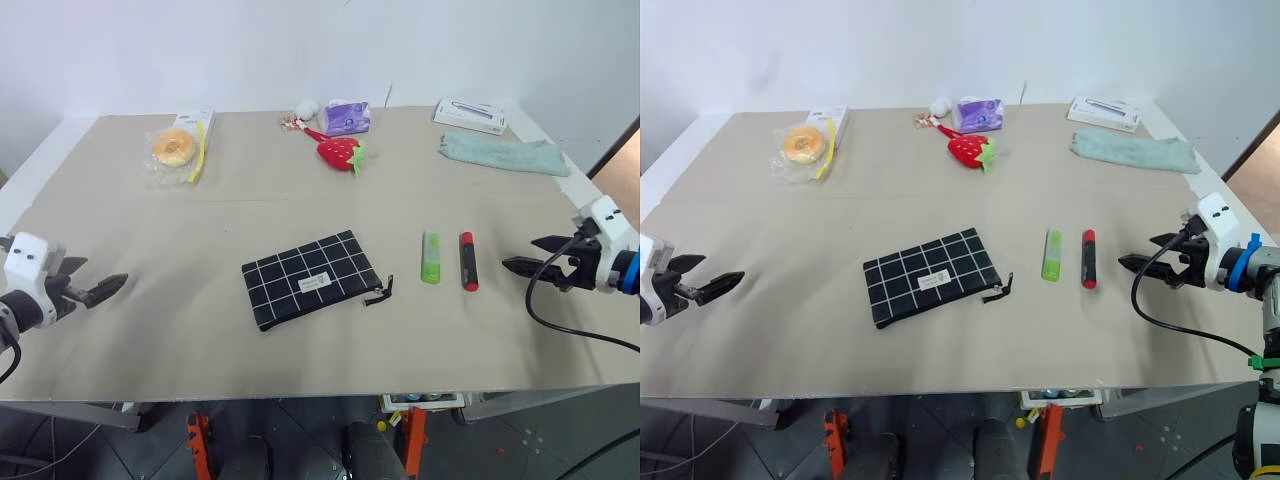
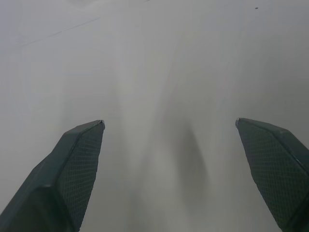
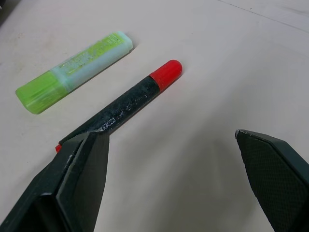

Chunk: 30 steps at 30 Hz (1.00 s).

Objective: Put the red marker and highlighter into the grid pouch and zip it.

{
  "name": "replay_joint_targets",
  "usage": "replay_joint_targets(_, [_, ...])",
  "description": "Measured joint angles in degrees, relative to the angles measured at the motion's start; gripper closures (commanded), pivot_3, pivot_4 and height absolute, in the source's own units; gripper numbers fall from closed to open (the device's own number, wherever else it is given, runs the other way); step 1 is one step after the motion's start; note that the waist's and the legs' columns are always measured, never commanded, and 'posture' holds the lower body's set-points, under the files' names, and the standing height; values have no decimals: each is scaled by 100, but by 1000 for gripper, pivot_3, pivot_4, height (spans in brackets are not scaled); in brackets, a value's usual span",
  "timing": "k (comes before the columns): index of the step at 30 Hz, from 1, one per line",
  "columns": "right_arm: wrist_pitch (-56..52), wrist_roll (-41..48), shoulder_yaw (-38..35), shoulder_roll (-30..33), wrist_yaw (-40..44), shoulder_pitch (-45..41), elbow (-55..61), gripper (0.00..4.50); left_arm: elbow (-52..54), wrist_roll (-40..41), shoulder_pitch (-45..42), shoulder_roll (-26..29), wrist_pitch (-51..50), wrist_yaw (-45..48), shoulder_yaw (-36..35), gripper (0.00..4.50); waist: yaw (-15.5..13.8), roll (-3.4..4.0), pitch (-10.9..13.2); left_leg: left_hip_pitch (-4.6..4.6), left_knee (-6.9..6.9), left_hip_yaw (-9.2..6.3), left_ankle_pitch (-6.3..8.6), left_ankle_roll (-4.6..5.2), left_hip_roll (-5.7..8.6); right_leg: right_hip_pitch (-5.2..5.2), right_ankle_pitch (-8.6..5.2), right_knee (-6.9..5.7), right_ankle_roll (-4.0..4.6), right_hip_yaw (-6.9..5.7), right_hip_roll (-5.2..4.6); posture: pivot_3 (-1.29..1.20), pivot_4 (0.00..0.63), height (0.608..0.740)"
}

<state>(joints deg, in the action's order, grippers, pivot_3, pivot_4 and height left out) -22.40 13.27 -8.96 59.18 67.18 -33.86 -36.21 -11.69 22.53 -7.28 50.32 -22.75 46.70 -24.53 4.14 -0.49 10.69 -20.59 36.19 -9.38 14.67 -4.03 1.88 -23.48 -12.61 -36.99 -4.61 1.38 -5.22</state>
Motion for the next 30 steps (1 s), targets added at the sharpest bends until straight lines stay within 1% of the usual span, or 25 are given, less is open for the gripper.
replay_joint_targets(7, [-100,184,-51,-3,69,9,57,16,0,-7,-26,-6,38,-48,1,0,0,0,0,0,0,0,0,0,0,0,0,0,0,0,0,0,150,740])
replay_joint_targets(8, [-233,382,-150,-25,194,93,352,16,-1,-52,-72,-52,156,-133,2,0,0,1,1,0,0,0,0,0,0,0,0,0,0,0,0,0,150,740])
replay_joint_targets(11, [-799,1196,-280,-291,529,185,1781,16,115,-102,-308,-268,411,-279,39,0,9,2,2,2,2,1,-2,-3,-13,0,8,0,3,0,8,0,150,740])
replay_joint_targets(13, [-1050,1463,-279,-471,423,144,2528,16,270,-90,-385,-327,421,-293,107,0,0,-3,1,2,8,0,-2,-3,-16,3,10,0,2,-1,12,0,150,740])
replay_joint_targets(16, [-1334,1530,-202,-822,5,153,3119,16,402,84,-392,-534,381,-260,101,0,-31,-6,1,-3,14,0,-1,-3,-14,3,12,2,0,-1,12,0,150,740])
replay_joint_targets(17, [-1370,1500,-70,-1006,-167,168,3278,16,529,247,-390,-692,328,-231,100,0,-41,-7,1,-3,14,0,-1,-3,-14,3,14,3,0,0,12,0,150,740])
replay_joint_targets(18, [-1376,1453,73,-1161,-292,174,3364,246,679,375,-391,-819,269,-200,129,0,-52,-10,2,-4,16,-1,-1,-3,-14,2,15,3,1,-1,12,0,150,740])
replay_joint_targets(20, [-1412,1340,360,-1484,-591,220,3508,862,1051,621,-379,-1051,154,-118,223,0,-77,-17,5,-7,17,-2,-2,-5,-15,0,17,3,3,-1,13,0,150,740])
replay_joint_targets(22, [-1512,1202,678,-1905,-1019,261,3640,1829,1628,864,-312,-1283,27,-100,407,0,-99,-17,6,-7,17,-2,-2,-5,-14,-1,29,3,20,0,12,0,150,740])
replay_joint_targets(23, [-1578,1177,769,-2087,-1181,269,3704,2387,1824,919,-276,-1365,20,-80,493,0,-106,-17,5,-8,16,-2,-2,-5,-14,-3,37,4,34,2,13,0,150,740])
replay_joint_targets(24, [-1672,1157,911,-2333,-1408,273,3809,3053,2026,954,-222,-1428,21,-36,656,0,-109,-17,5,-8,15,-2,-2,-5,-15,-4,37,4,36,2,14,0,150,740])
replay_joint_targets(27, [-1829,1090,1166,-2687,-1773,315,4077,4470,2222,941,-99,-1518,57,53,879,0,-122,-17,5,-9,14,-3,-2,-5,-19,-7,36,3,38,2,20,0,150,740])
replay_joint_targets(30, [-2033,883,1508,-2959,-2190,415,4154,4470,2239,763,31,-1528,279,160,1099,0,-143,-17,5,-9,15,-3,-3,-6,-21,-6,36,4,38,2,24,0,150,740])
